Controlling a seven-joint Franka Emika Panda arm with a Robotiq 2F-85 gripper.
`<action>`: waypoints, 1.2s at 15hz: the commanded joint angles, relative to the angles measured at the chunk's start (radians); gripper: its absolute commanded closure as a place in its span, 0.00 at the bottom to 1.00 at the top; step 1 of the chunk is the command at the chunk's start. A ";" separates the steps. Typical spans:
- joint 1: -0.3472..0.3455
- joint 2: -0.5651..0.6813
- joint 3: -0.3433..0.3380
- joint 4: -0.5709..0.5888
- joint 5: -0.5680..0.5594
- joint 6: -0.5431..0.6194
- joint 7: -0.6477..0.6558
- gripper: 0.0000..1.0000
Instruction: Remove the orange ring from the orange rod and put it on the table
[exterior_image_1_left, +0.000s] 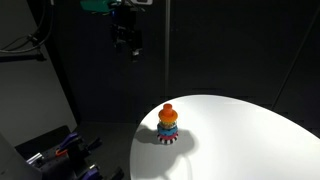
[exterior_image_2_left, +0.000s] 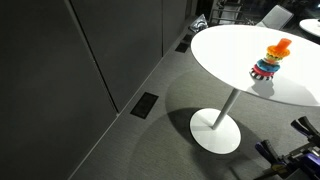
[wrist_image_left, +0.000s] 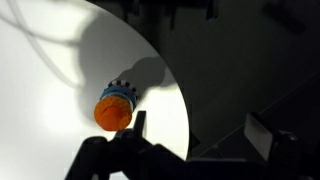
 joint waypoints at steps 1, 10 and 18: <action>-0.030 0.069 0.016 0.036 -0.018 0.069 0.062 0.00; -0.083 0.183 0.006 0.012 -0.053 0.288 0.137 0.00; -0.088 0.194 0.004 0.005 -0.032 0.280 0.108 0.00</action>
